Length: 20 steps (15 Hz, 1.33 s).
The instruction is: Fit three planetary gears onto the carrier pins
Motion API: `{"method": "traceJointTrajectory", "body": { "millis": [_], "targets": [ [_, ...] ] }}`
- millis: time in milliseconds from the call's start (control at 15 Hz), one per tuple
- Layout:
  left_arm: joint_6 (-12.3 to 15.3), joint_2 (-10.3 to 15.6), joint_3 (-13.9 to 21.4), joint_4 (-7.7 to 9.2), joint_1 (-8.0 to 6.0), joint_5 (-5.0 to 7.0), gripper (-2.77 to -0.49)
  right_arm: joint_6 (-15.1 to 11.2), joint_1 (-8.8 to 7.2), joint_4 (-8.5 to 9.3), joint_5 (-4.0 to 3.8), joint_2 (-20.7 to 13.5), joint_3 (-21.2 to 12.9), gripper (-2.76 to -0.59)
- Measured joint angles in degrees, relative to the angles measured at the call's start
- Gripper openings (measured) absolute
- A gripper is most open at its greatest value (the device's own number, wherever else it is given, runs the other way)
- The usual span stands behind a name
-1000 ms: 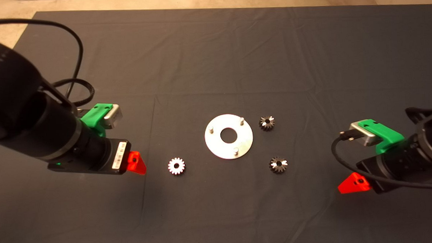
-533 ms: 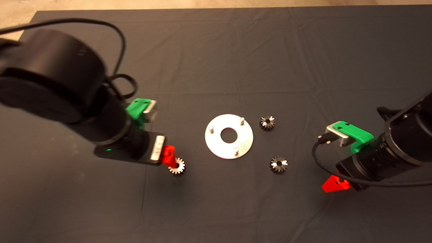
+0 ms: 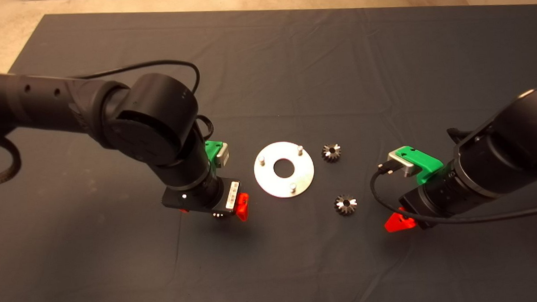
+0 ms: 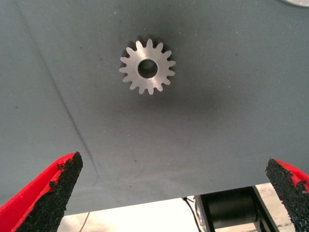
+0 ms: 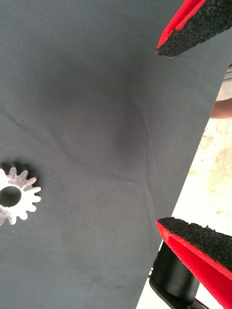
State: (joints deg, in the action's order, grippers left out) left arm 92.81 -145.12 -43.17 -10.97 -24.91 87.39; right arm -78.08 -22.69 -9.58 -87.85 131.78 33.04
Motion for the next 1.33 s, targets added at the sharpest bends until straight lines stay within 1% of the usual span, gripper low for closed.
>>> {"method": "traceJointTrajectory", "body": {
  "millis": [67,133,200,267,400,533,600,667,733,933,1200,1333],
  "targets": [
    [0.72,0.00,0.00,-1.58,0.49,0.01,-0.50,-0.50,0.00,0.00,0.06,0.44,0.00,-0.89],
    [1.02,0.00,0.00,-3.29,1.59,0.03,-0.50,-1.08,0.00,0.00,0.15,0.66,0.00,-0.89],
    [1.29,0.00,0.00,-4.55,2.89,0.01,-0.50,-1.55,0.00,-0.01,0.11,0.66,0.00,-0.89],
    [1.45,0.02,0.00,-5.23,3.85,0.01,-0.50,-2.12,0.00,-0.01,0.11,0.68,0.00,-0.89],
    [1.51,0.02,-1.00,-5.80,4.07,-0.05,-0.50,-3.04,-0.02,0.00,0.11,0.96,-0.02,-0.89],
    [1.66,0.00,-2.63,-7.19,4.10,0.00,-0.50,-3.50,0.00,-0.01,0.13,1.13,-0.07,-0.89],
    [1.68,0.00,-2.89,-7.70,4.12,0.01,-0.50,-3.87,0.00,-0.01,0.09,1.22,-0.10,-0.89],
    [1.68,-0.15,-3.28,-7.83,4.18,0.00,-0.50,-3.93,-0.02,-0.01,0.11,1.24,-0.10,-0.89],
    [1.68,-0.20,-3.77,-8.39,4.58,-0.02,-0.50,-4.11,0.00,-0.01,0.11,1.24,-0.10,-0.89],
    [1.65,-0.20,-4.75,-9.71,6.66,0.00,-0.50,-4.35,-0.02,-0.01,0.09,1.24,-0.21,-0.89],
    [1.24,-0.31,-5.26,-11.22,8.53,-0.02,-0.50,-4.50,-0.02,-0.01,0.09,1.24,-0.22,-0.89],
    [1.16,-0.30,-5.68,-11.54,9.03,0.01,-0.50,-4.52,-0.02,-0.01,0.11,1.24,-0.24,-0.89]
  ]
}}
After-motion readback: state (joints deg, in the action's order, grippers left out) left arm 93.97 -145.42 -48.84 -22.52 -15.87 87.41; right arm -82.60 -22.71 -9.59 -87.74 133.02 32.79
